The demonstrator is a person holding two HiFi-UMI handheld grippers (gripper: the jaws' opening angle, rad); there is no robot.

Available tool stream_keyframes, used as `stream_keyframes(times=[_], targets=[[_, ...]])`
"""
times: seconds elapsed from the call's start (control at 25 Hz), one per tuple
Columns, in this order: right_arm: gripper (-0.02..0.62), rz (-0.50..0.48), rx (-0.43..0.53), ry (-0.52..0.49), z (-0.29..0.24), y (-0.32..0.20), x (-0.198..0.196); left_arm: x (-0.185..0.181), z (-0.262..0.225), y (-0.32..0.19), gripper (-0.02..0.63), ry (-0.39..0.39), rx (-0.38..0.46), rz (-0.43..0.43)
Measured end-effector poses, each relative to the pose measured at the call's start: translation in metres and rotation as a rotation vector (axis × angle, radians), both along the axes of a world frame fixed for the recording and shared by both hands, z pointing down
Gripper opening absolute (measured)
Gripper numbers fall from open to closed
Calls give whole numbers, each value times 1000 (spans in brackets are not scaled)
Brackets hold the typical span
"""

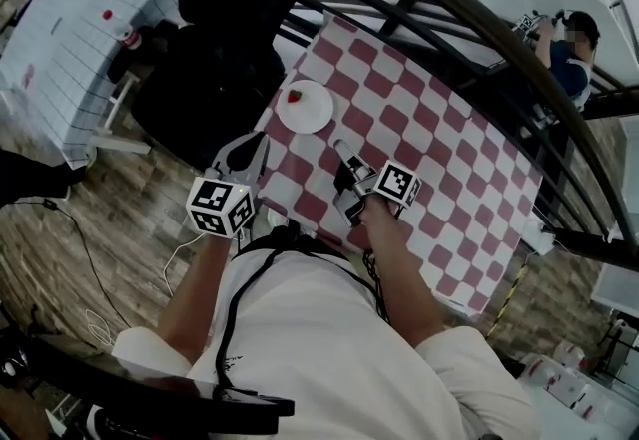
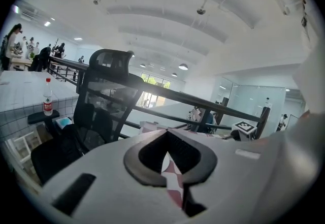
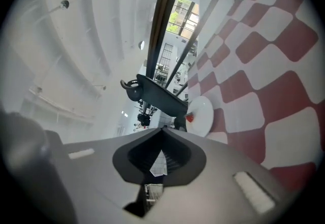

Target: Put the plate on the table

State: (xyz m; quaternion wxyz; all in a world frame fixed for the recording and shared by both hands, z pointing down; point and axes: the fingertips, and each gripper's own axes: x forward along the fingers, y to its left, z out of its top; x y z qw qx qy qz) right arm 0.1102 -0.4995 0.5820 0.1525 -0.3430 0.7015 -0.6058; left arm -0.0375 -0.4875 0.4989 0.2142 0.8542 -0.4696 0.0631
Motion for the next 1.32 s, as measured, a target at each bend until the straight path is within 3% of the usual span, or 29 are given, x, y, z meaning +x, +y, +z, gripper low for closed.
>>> stream_keyframes(times=[0.24, 0.56, 0.76, 0.96, 1.32], targets=[[6, -4, 139, -8, -53, 15, -1, -3, -19, 10, 5, 5, 22, 25], [6, 2, 217, 1, -101, 37, 10, -8, -40, 21, 5, 16, 51, 31], [6, -7, 288, 106, -115, 49, 21, -8, -53, 27, 5, 30, 73, 32], [6, -51, 454, 273, -142, 56, 27, -5, -61, 29, 5, 38, 82, 38], [6, -78, 519, 355, -149, 45, 32, 5, -62, 19, 5, 45, 89, 48]])
